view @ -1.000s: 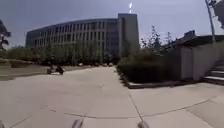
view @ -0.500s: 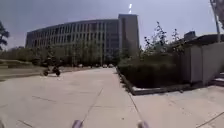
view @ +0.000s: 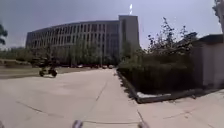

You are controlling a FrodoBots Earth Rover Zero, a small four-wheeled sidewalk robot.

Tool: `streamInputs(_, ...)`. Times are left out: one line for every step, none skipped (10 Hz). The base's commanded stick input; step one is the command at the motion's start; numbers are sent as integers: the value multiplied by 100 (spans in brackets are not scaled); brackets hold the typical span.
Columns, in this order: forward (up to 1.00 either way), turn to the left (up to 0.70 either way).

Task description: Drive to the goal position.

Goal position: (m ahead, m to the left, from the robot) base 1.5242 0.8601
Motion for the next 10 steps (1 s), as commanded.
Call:
streamInputs(85, 0)
streamInputs(85, 0)
streamInputs(85, 0)
streamInputs(85, 0)
streamInputs(85, 0)
streamInputs(85, 0)
streamInputs(85, 0)
streamInputs(85, 0)
streamInputs(85, 0)
streamInputs(85, 0)
